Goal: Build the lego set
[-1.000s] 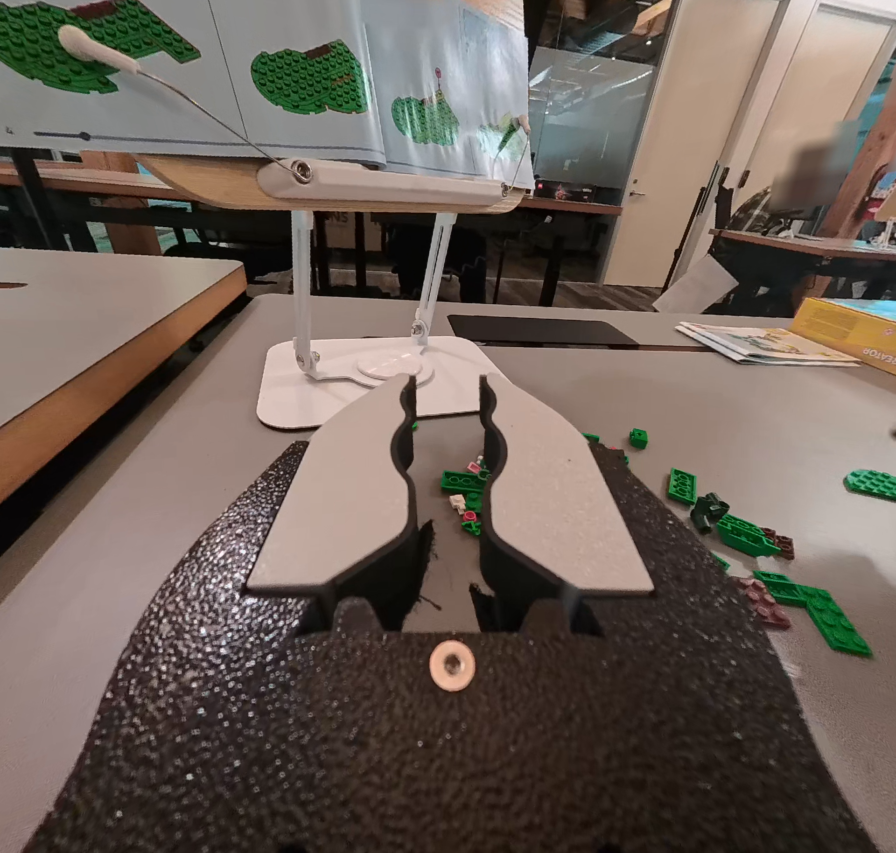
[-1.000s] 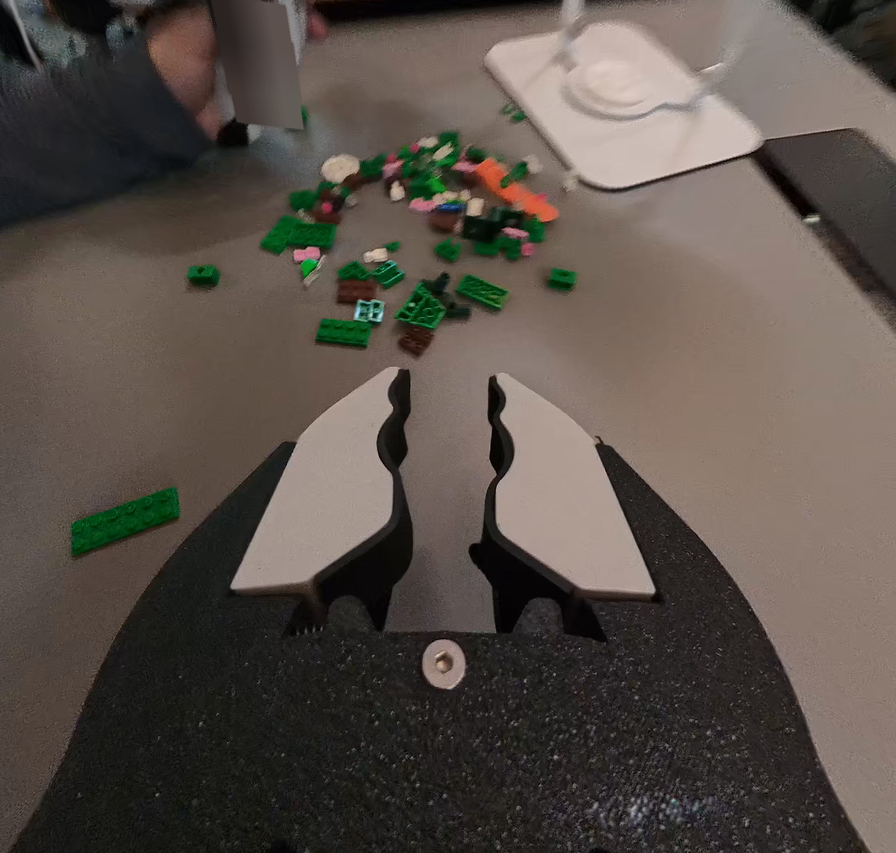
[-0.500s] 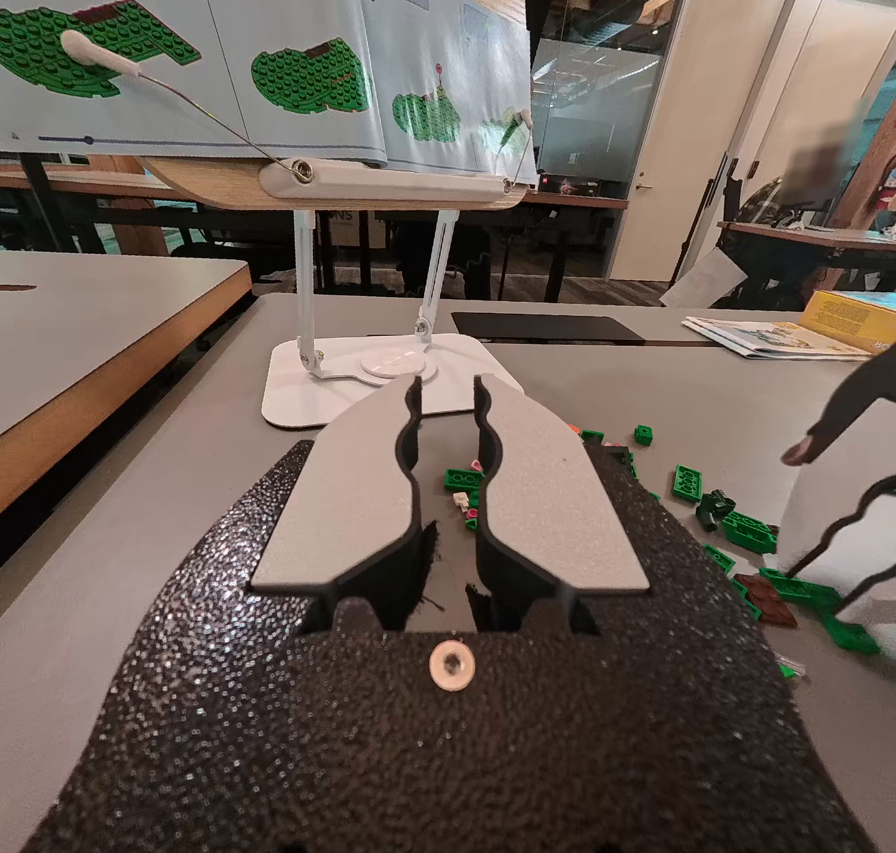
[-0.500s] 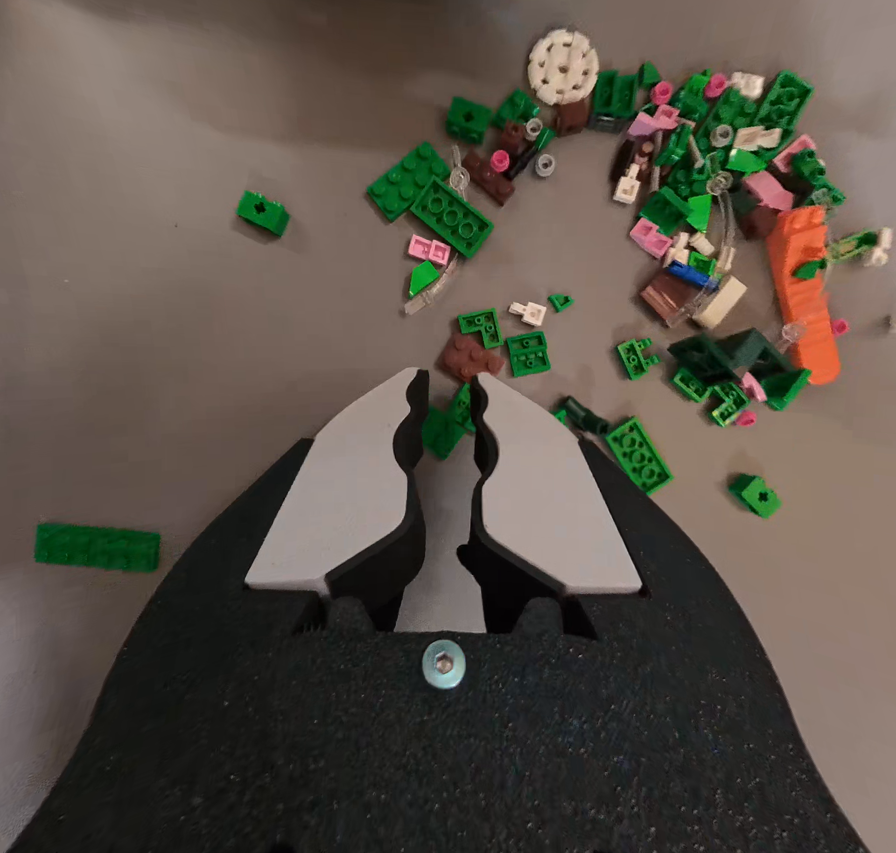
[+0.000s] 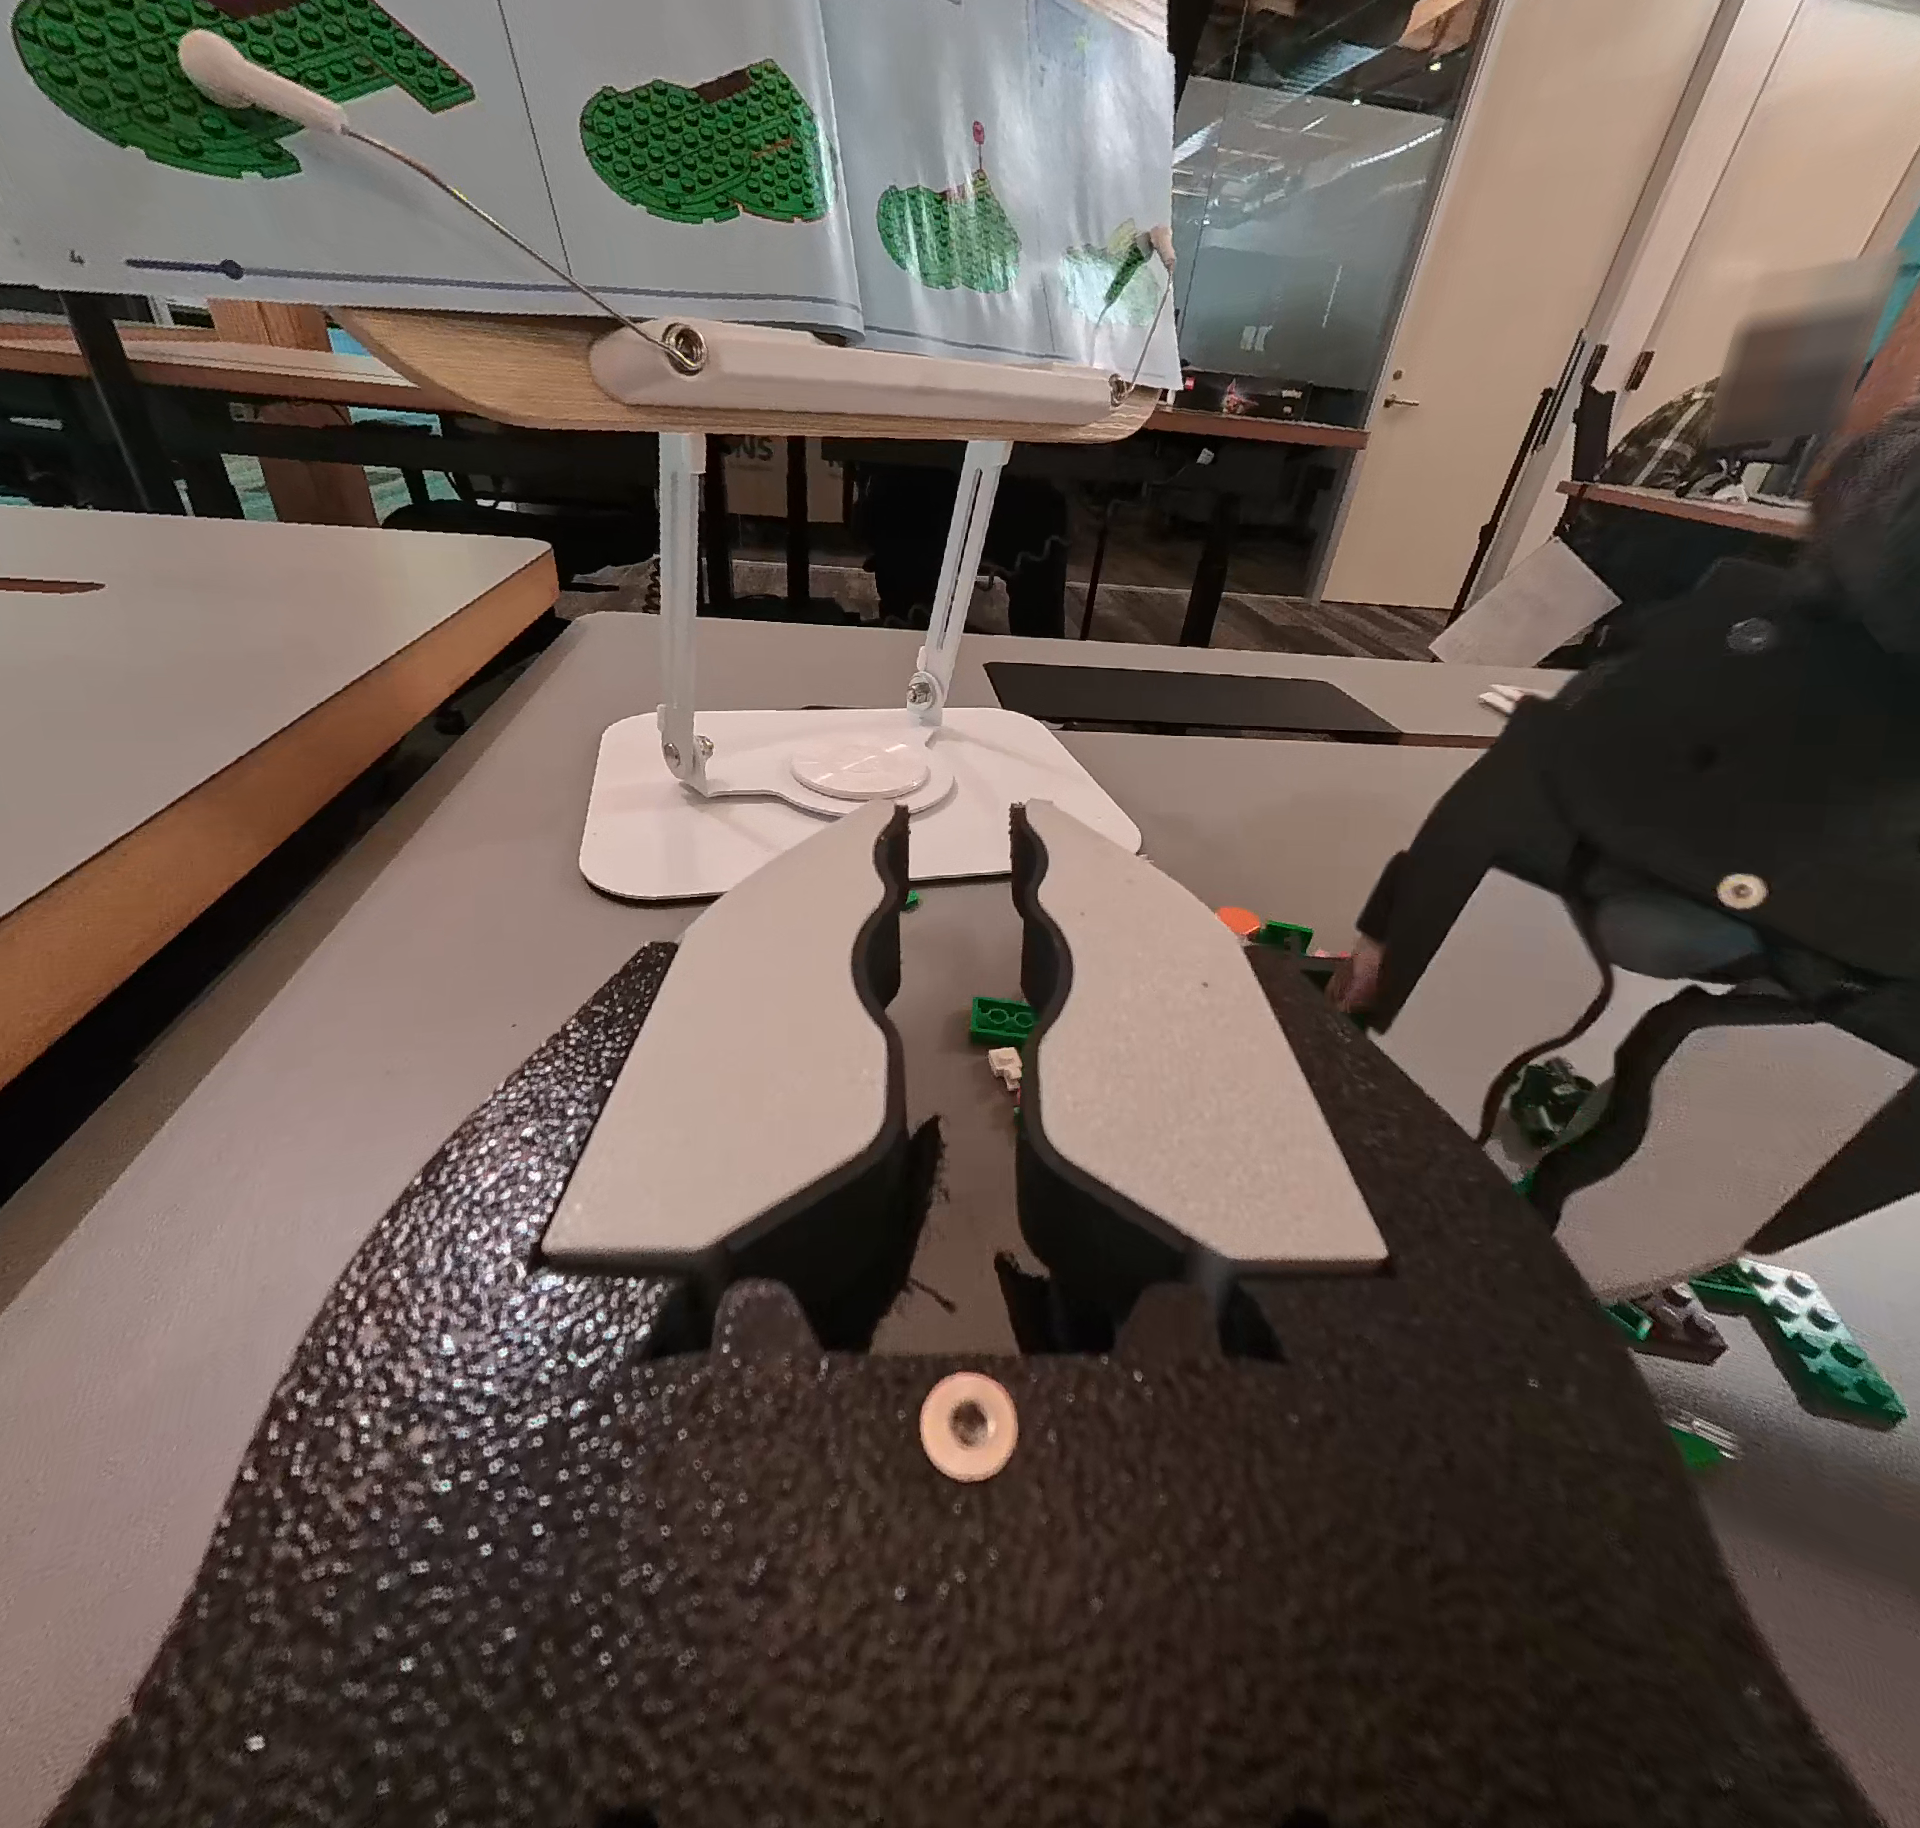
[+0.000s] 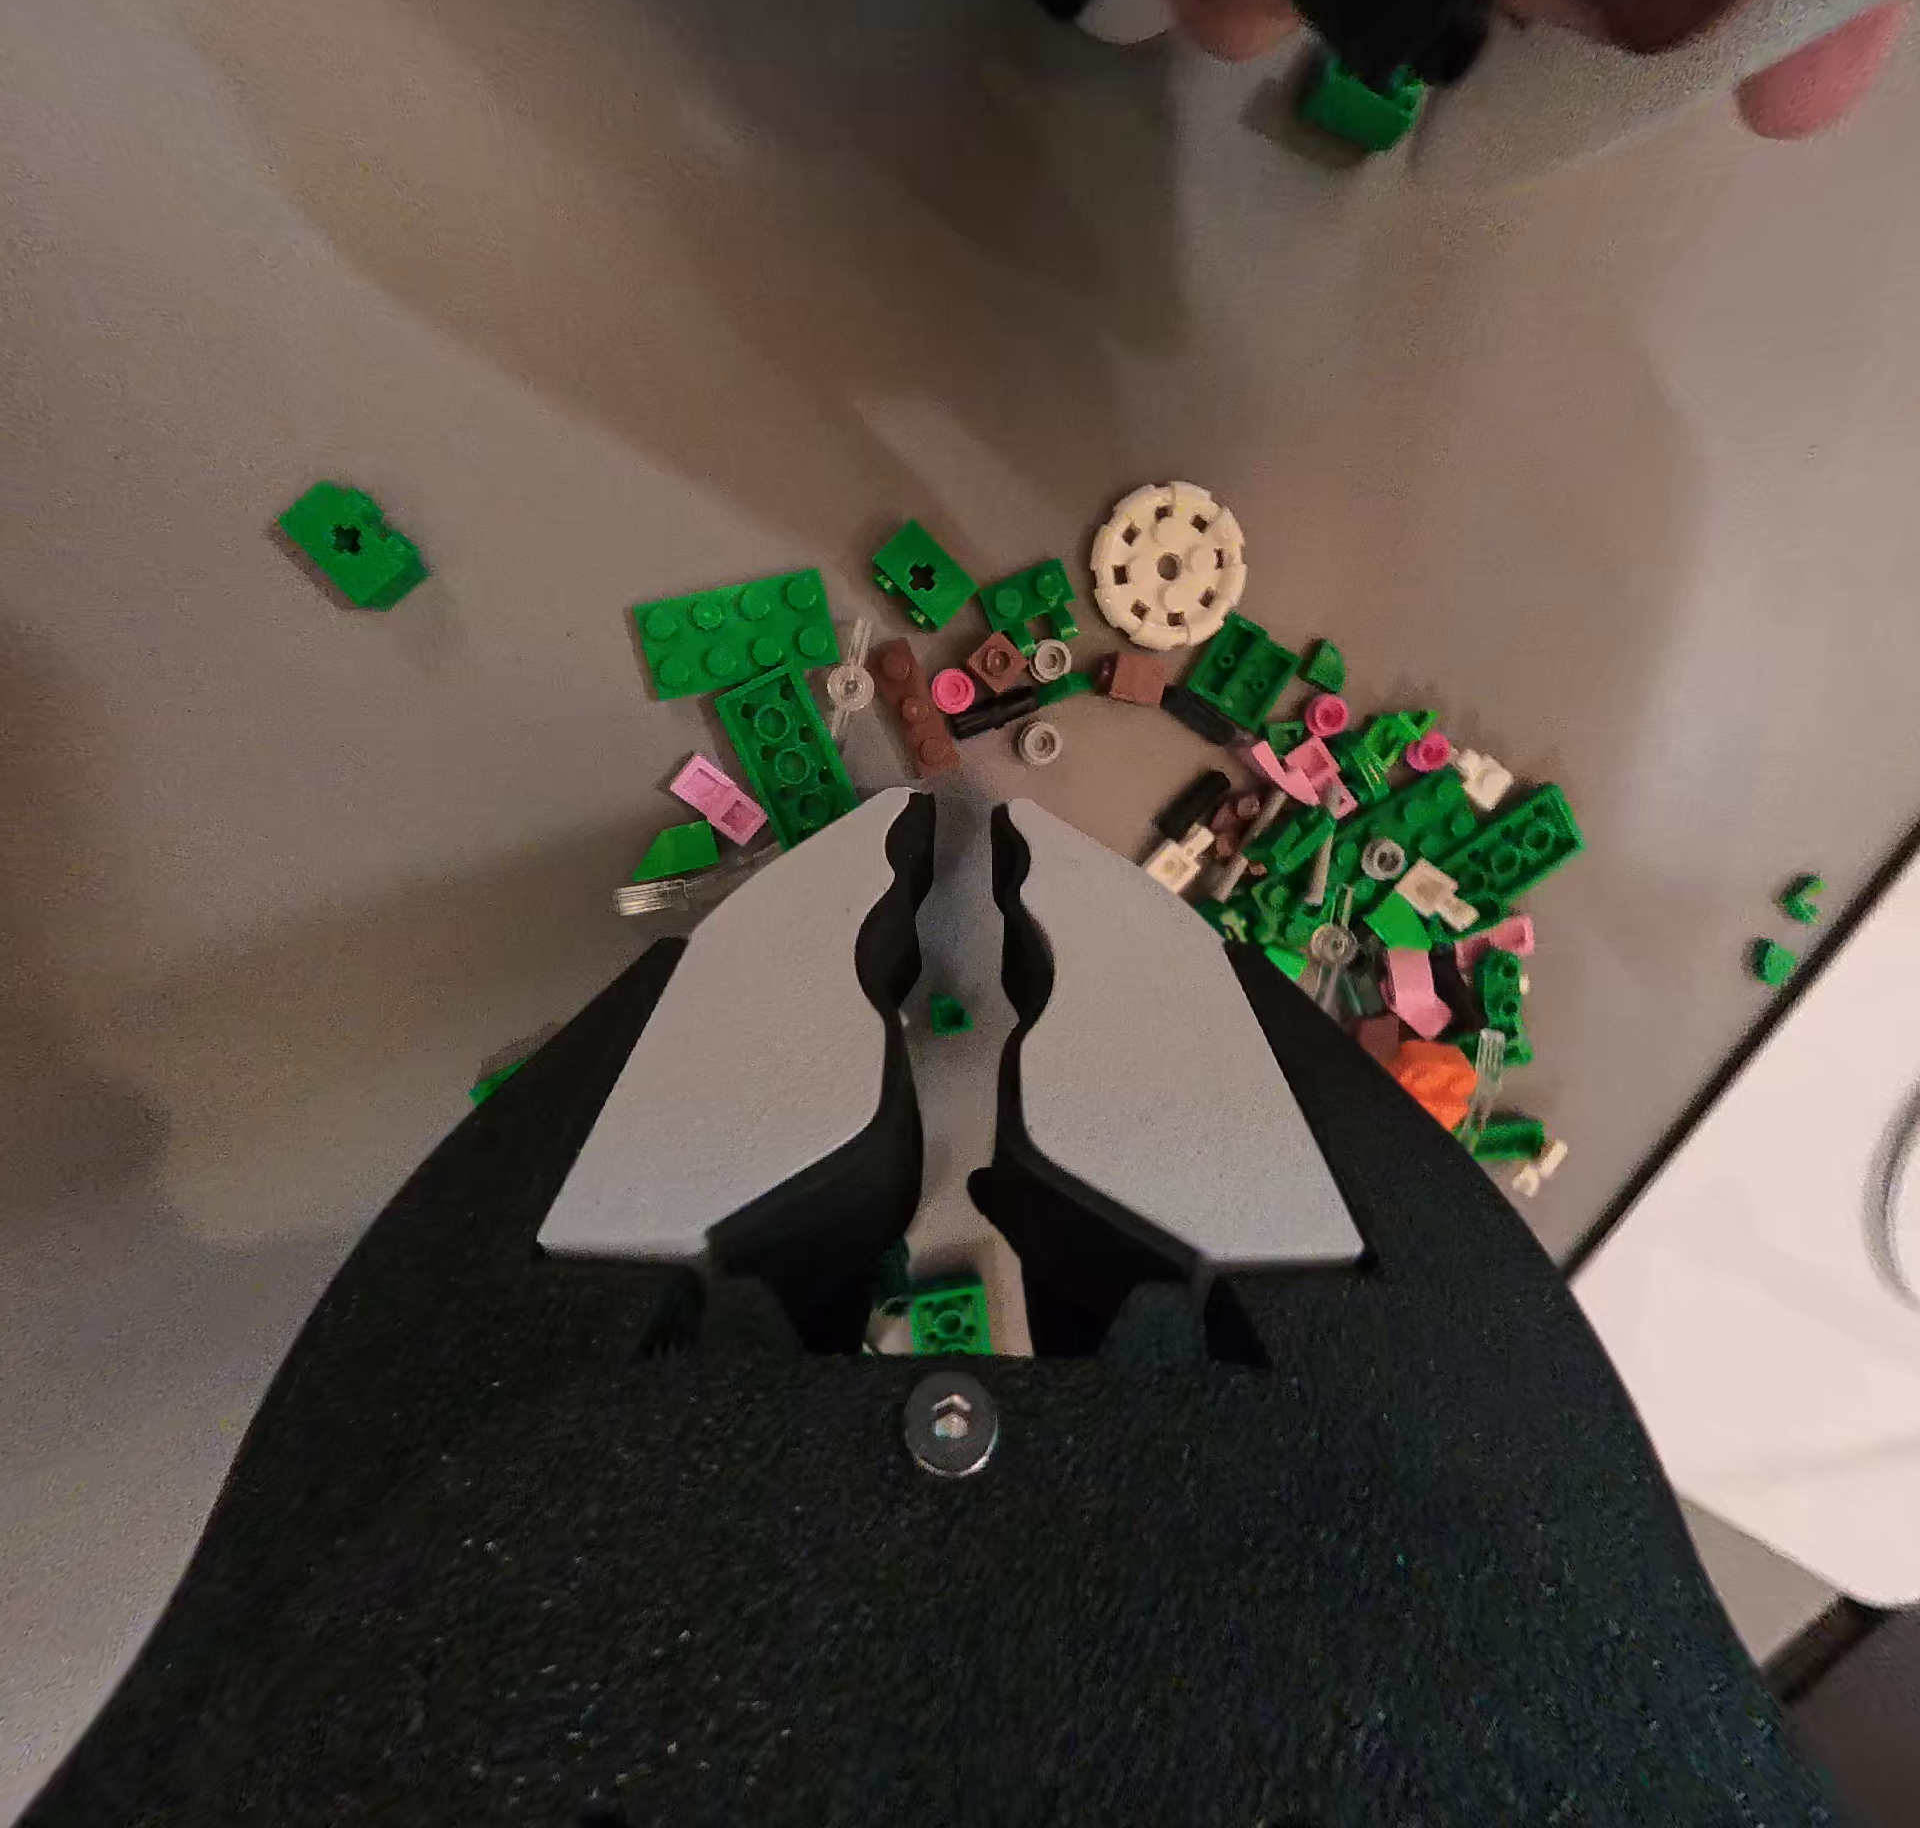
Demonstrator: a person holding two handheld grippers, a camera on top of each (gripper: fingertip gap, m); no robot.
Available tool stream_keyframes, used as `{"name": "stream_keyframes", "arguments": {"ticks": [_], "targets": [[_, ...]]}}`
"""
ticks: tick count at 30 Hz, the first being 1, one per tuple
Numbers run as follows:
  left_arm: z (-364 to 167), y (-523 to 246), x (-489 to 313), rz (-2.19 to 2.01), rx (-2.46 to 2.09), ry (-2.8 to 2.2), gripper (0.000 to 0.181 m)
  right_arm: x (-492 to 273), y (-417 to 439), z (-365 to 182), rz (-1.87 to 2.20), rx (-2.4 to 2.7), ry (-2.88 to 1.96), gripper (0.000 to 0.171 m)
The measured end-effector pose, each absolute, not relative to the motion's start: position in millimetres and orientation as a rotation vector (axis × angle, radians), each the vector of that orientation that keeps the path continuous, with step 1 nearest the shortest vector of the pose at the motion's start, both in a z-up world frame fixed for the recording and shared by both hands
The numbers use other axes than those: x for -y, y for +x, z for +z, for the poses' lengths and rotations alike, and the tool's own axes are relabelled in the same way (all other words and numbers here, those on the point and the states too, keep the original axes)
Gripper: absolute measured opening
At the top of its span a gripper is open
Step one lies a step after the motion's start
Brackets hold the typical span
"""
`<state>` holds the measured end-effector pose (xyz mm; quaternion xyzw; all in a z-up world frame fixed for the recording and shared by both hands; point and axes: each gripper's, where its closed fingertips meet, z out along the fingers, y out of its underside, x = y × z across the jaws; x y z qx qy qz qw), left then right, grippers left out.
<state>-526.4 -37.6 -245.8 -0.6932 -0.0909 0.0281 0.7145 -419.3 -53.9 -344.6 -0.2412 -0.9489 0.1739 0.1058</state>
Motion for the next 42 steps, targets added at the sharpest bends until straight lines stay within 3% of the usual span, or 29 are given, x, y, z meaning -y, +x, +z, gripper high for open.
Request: {"name": "stream_keyframes", "arguments": {"ticks": [6, 11, 16, 29, 36, 42], "targets": [[-245, -527, 38, 0.043, 0.212, -1.532, 0.018, 68, -419, -350, 0.594, 2.92, -0.598, 0.016], [-245, -529, 38, 0.035, 0.219, -1.533, 0.018, 67, -419, -349, 0.561, 2.91, -0.577, 0.008], [-246, -529, 38, 0.032, 0.22, -1.536, 0.018, 53, -402, -321, 0.552, 2.762, -0.625, 0.007], [-234, -496, 27, 0.157, -0.004, -1.505, 0.018, -22, -228, -284, 0.511, 2.295, -1.156, 0.007], [-238, -335, 30, -0.069, -0.764, -1.466, 0.032, -29, -168, -268, 0.521, 2.131, -1.29, 0.007], [-259, -228, 31, -0.374, -1.014, -1.584, 0.055, -30, -134, -273, 0.49, 2.112, -1.347, 0.007]]}}
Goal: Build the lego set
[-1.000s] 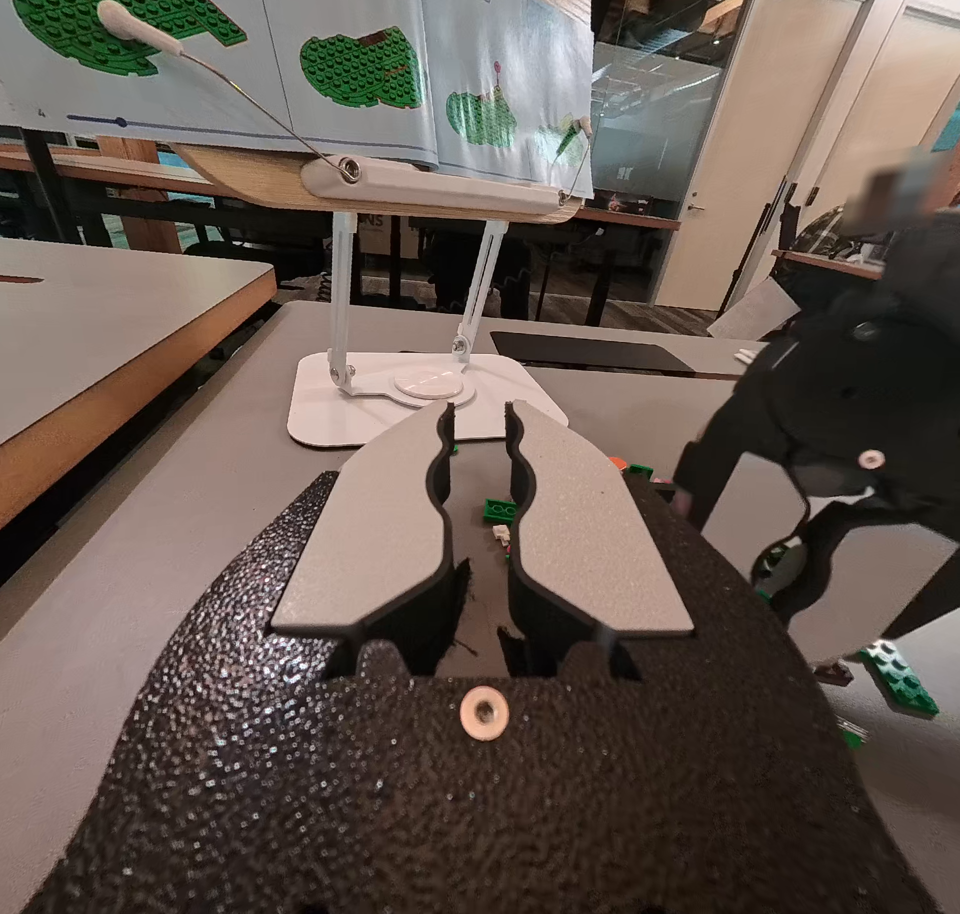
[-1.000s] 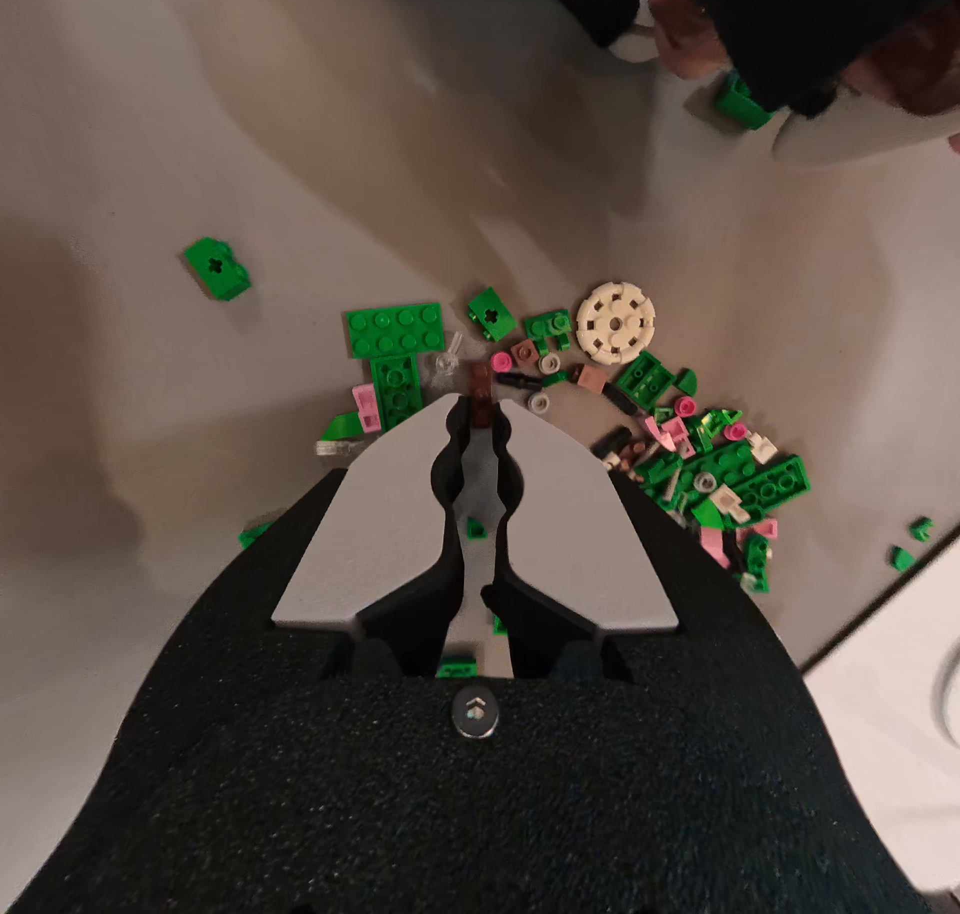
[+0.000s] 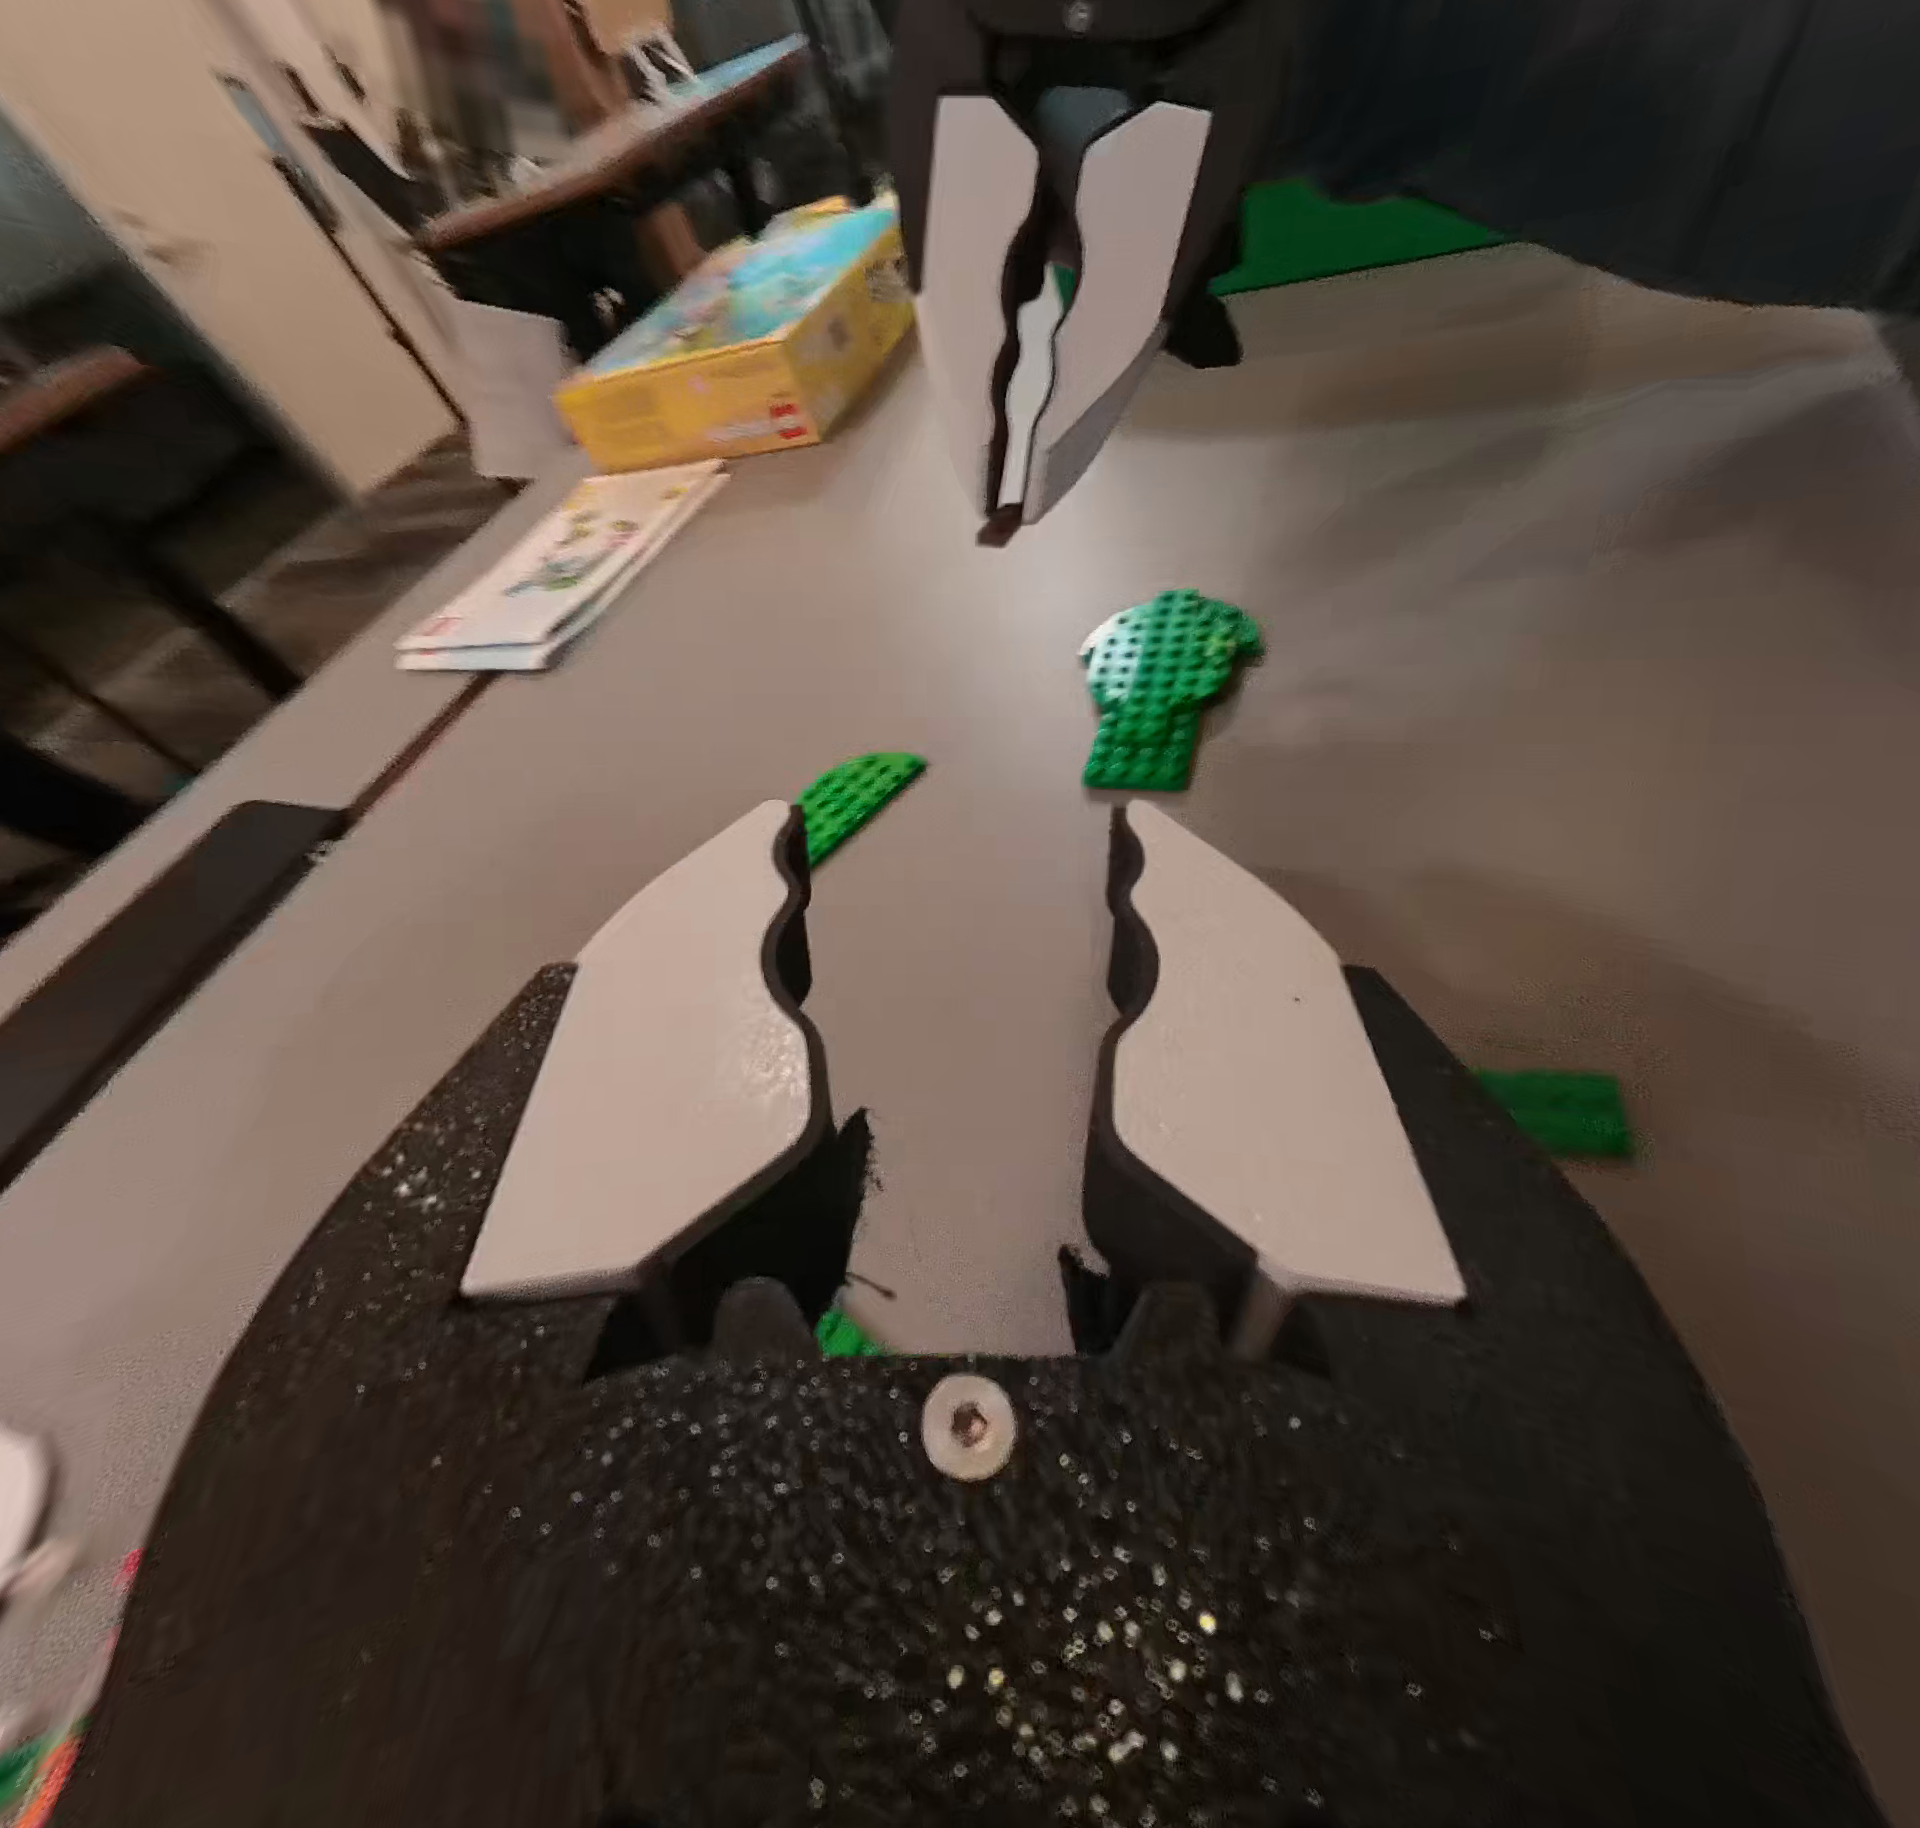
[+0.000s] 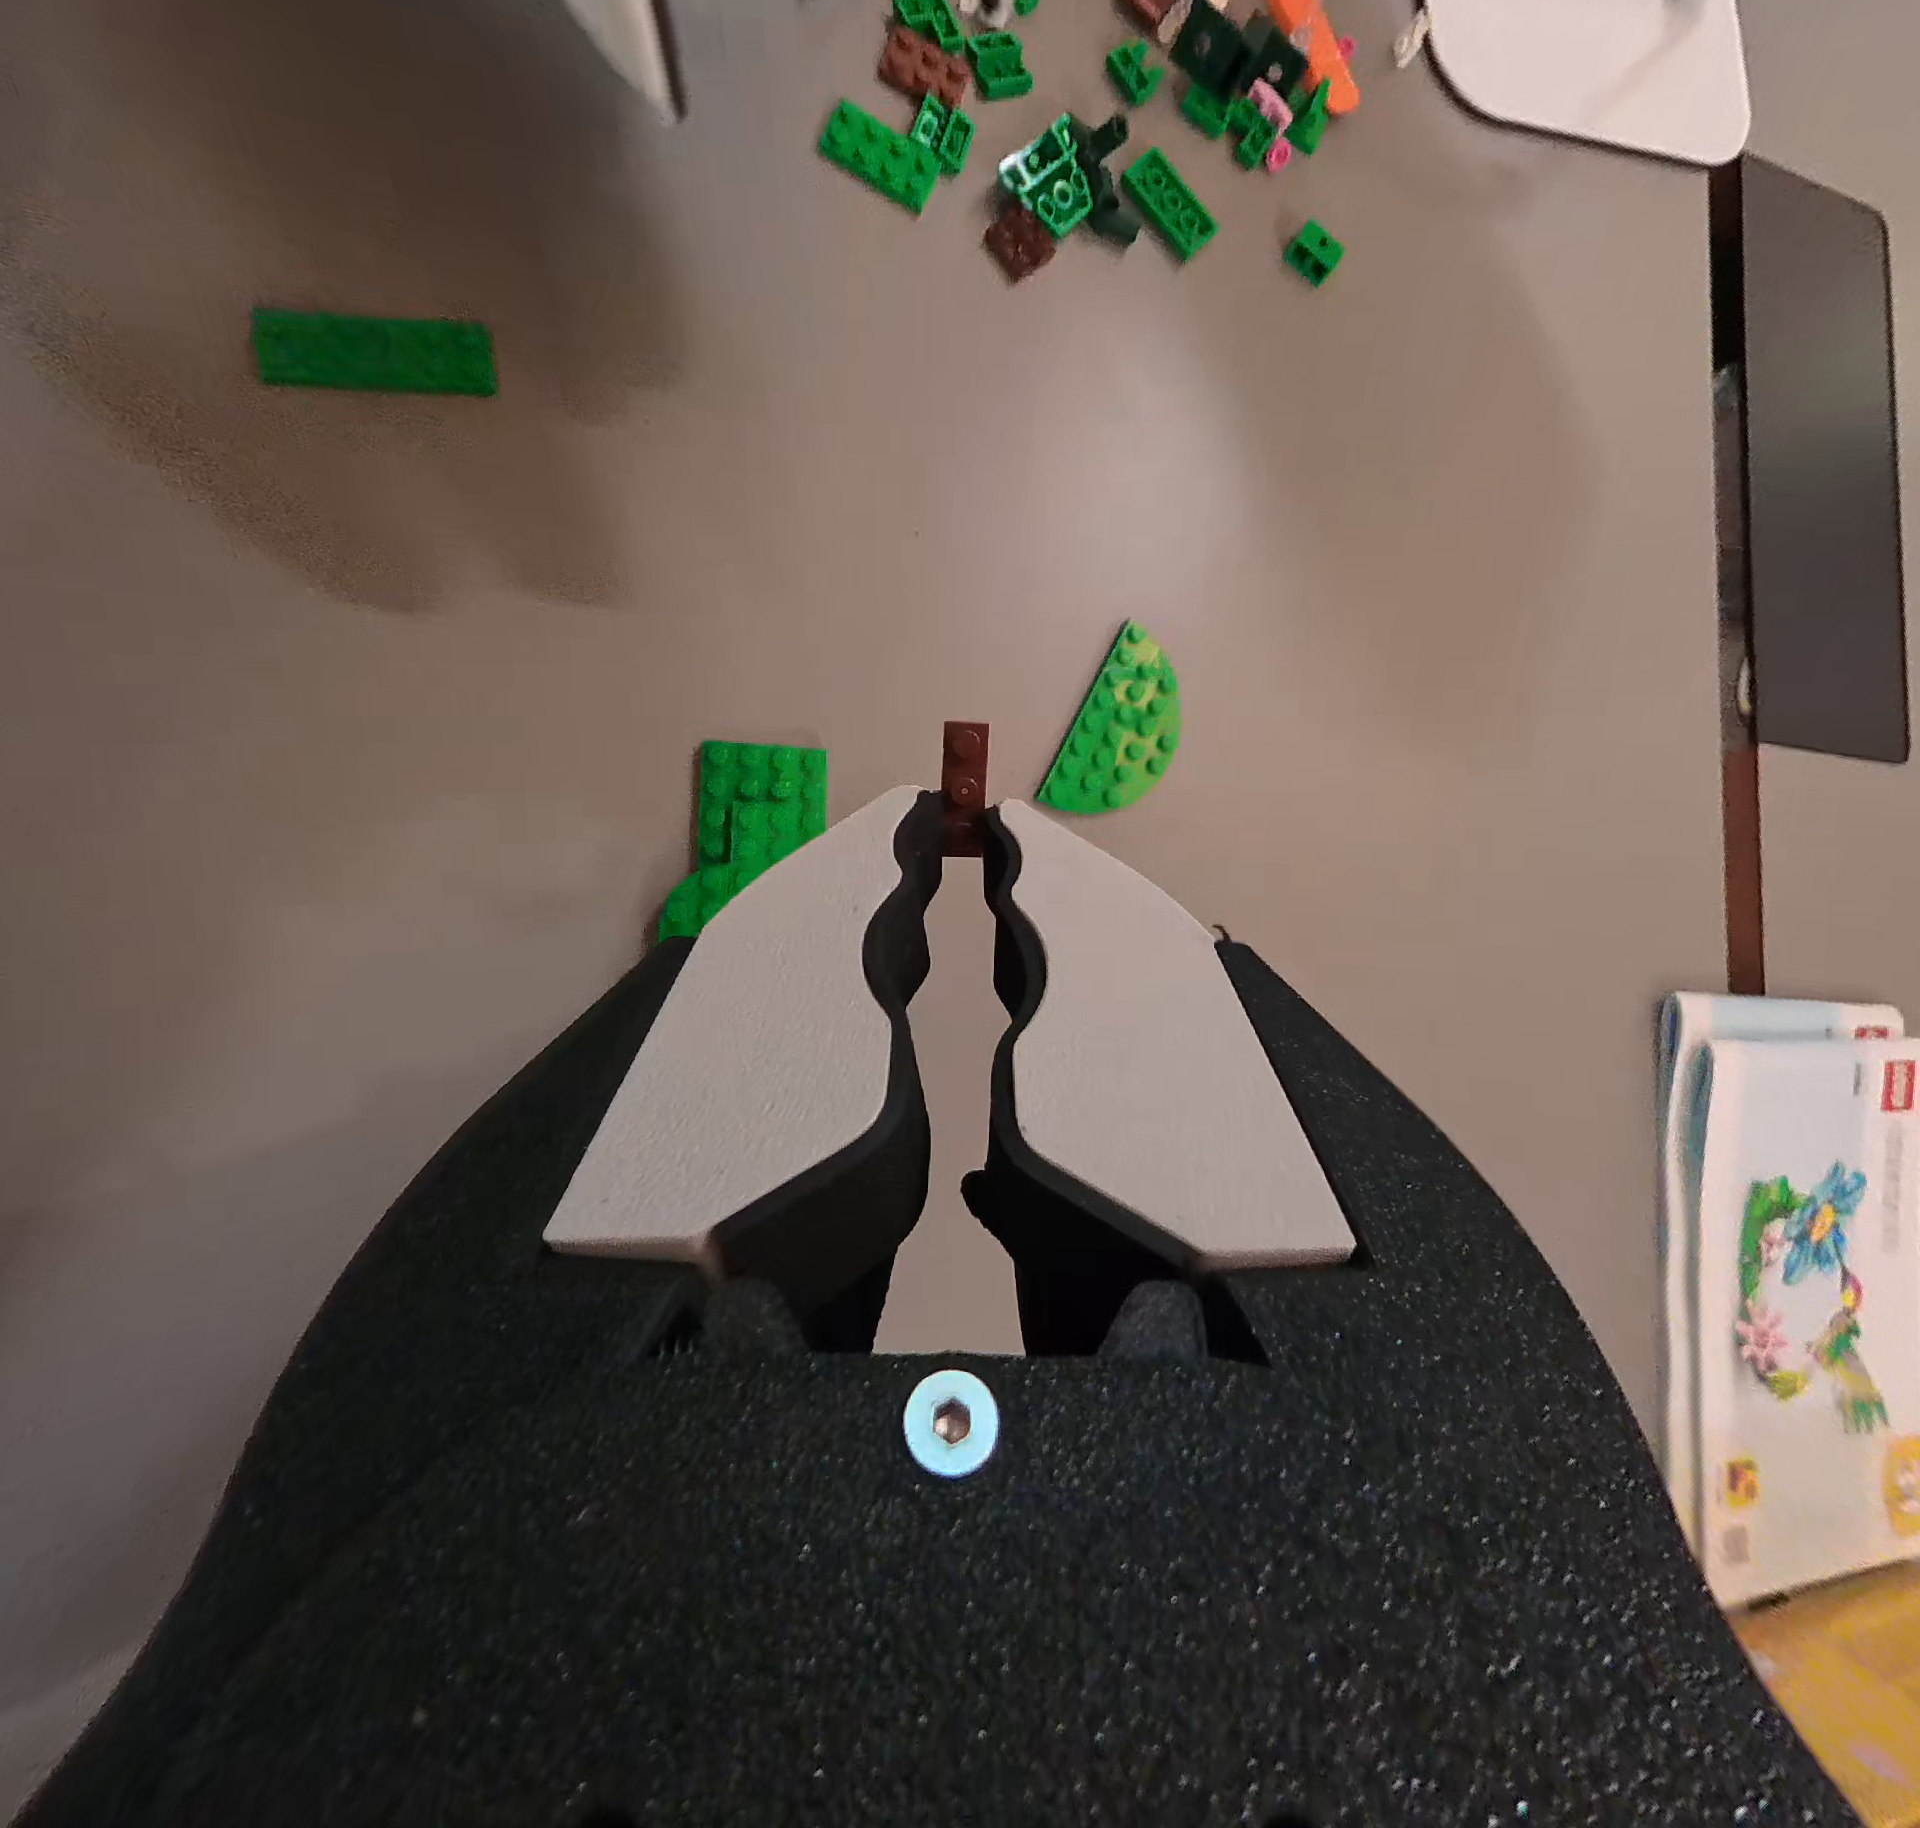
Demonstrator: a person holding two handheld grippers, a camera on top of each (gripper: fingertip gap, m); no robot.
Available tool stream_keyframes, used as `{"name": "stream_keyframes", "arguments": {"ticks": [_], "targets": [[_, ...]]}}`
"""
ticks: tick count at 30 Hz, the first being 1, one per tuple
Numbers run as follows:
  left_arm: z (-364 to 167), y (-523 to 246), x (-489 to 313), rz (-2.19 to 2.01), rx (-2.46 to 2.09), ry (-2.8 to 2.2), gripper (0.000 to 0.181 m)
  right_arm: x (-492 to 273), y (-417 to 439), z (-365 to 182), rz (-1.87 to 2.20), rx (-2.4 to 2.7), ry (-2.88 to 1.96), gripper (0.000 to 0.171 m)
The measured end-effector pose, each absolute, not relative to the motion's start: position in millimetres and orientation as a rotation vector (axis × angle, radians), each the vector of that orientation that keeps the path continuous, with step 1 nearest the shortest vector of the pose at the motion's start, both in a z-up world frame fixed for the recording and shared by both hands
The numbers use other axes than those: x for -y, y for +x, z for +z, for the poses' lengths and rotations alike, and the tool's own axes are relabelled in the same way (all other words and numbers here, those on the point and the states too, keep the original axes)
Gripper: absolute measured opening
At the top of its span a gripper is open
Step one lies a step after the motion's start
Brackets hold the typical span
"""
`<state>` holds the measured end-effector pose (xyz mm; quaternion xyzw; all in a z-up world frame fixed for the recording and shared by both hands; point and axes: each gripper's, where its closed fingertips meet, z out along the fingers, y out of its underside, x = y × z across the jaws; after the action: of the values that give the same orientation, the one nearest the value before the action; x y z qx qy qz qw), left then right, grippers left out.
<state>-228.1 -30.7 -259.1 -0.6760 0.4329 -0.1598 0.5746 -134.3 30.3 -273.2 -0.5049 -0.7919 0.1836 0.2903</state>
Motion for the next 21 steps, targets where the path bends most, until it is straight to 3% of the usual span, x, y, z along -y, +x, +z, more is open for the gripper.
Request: {"name": "stream_keyframes", "arguments": {"ticks": [9, 21], "targets": [[-292, -163, 15, -0.456, -1.157, -1.786, 0.083, -30, -95, -294, 0.463, 2.137, -1.446, 0.007], [-336, -121, -4, -0.359, -1.406, -1.935, 0.066, -35, -61, -324, 0.395, 2.224, -1.558, 0.007]]}}
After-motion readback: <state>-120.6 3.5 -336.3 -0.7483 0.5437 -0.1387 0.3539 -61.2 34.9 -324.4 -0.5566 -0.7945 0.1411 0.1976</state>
